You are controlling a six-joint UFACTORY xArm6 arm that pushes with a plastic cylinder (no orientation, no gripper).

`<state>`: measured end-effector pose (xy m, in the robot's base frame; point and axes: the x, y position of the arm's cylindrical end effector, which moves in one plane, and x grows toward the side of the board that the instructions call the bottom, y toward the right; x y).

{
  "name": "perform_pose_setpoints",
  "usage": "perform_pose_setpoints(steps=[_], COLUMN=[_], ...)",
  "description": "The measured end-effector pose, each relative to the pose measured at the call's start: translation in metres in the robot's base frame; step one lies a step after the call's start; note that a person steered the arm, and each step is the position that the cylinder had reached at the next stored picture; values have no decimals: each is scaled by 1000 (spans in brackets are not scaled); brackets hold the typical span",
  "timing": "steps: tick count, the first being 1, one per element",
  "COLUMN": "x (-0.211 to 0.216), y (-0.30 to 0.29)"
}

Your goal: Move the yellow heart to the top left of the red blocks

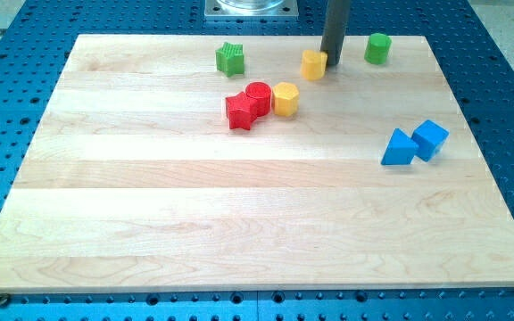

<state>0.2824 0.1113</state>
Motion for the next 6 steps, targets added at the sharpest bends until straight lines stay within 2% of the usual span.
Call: perform_pose_setpoints(steps=[1,2,3,4,5,6], x=[18,-21,-2,51,52,41], y=[-45,-40,-61,-75,-137,-114])
